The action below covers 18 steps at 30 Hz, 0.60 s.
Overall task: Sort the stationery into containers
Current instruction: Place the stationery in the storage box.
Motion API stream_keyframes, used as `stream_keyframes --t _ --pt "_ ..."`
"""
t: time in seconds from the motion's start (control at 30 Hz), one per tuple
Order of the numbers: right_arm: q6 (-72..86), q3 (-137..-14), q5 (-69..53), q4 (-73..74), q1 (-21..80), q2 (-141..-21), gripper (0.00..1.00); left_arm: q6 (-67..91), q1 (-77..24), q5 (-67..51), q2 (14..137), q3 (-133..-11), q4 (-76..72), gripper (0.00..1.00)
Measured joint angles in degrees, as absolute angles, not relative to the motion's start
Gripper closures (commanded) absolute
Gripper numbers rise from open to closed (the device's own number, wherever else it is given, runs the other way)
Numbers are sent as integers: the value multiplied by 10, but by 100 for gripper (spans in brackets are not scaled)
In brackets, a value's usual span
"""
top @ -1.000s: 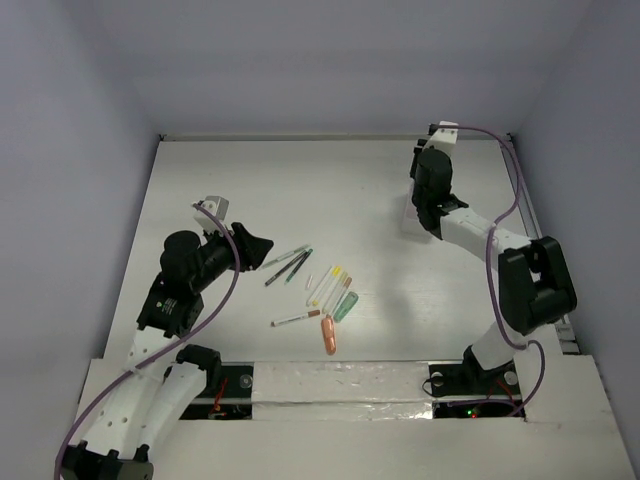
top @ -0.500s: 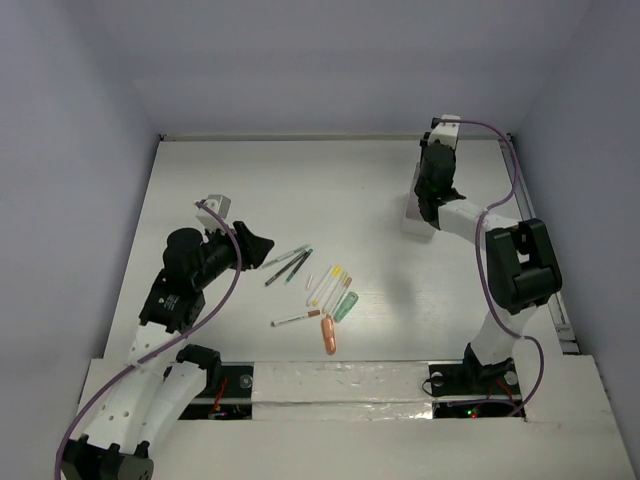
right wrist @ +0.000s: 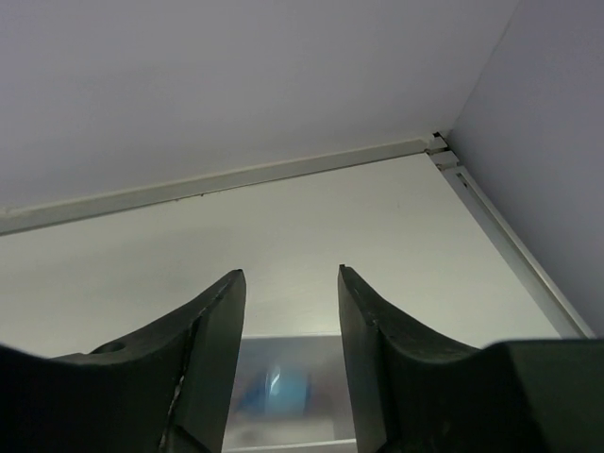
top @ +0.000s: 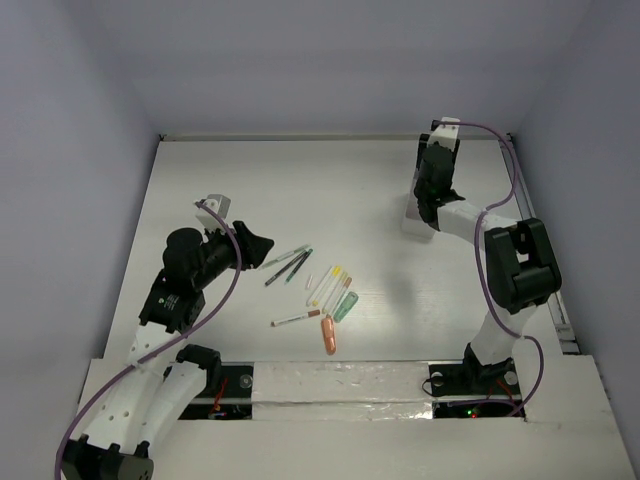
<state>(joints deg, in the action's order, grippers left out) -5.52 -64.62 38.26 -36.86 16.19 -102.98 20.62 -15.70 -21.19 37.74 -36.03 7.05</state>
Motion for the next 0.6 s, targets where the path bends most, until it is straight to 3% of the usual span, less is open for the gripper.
stream_keyframes --t 0.1,0.23,0.27,0.3,0.33,0.4,0.57,0.6 --pt "-53 -646 380 -365 162 -1030 44 206 -157 -211 377 -360 71 59" --pt "-48 -646 377 -359 162 -1028 43 206 -157 -210 376 -360 71 59" --pt "-45 -646 376 -351 162 -1026 46 206 -157 -210 376 -360 71 59" --pt "-40 -646 373 -340 162 -1022 68 206 -157 -210 376 -360 70 59" --pt "-34 -646 367 -322 162 -1014 83 206 -157 -210 376 -360 70 59" --pt "-3 -644 346 -277 164 -989 100 206 -157 -210 376 -360 70 65" --pt "96 -642 228 -126 213 -890 100 207 -157 -210 379 -360 67 86" --pt "111 -637 206 -110 233 -874 99 207 -157 -210 380 -360 66 94"
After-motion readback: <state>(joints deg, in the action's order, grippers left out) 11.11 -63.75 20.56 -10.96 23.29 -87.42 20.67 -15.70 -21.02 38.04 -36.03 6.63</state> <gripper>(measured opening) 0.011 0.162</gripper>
